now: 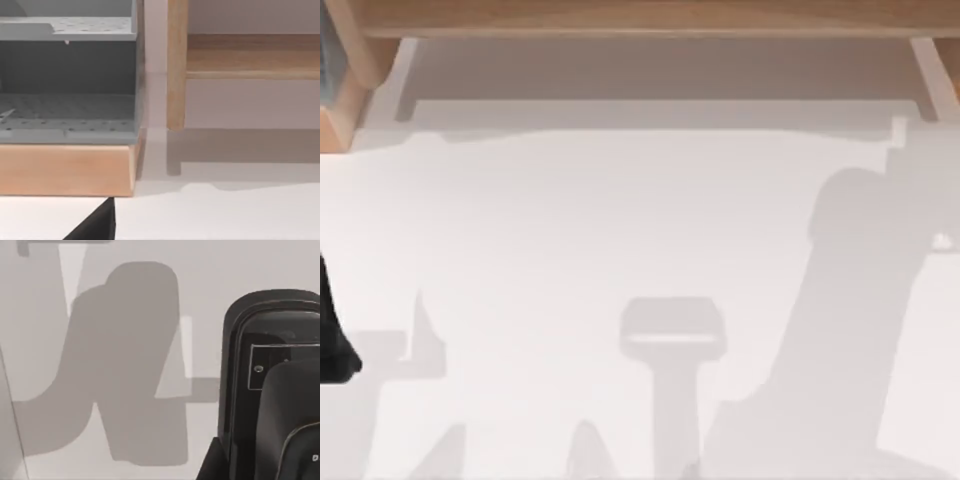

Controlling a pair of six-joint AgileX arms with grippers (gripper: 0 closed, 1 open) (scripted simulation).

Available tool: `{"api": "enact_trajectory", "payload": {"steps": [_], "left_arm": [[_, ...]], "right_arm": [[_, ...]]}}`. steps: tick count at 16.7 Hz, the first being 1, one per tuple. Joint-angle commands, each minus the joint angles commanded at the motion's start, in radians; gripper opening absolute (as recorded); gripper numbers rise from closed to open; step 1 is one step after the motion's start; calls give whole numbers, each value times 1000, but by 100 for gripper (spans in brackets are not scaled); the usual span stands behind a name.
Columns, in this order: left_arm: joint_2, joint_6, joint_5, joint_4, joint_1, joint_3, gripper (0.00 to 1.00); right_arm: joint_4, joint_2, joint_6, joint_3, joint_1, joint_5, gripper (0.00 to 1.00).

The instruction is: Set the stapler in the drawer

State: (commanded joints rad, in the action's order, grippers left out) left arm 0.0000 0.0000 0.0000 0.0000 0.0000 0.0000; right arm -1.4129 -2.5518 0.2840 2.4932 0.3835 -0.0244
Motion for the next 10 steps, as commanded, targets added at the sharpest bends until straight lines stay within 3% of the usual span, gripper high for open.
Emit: {"api": "enact_trajectory", "payload": {"steps": [8, 10], "left_arm": [[0, 0, 0, 0, 0, 0, 100], [0, 0, 0, 0, 0, 0, 100]], "right_arm": [[3, -67, 50, -34, -8, 34, 0], [3, -67, 50, -34, -8, 34, 15]]}}
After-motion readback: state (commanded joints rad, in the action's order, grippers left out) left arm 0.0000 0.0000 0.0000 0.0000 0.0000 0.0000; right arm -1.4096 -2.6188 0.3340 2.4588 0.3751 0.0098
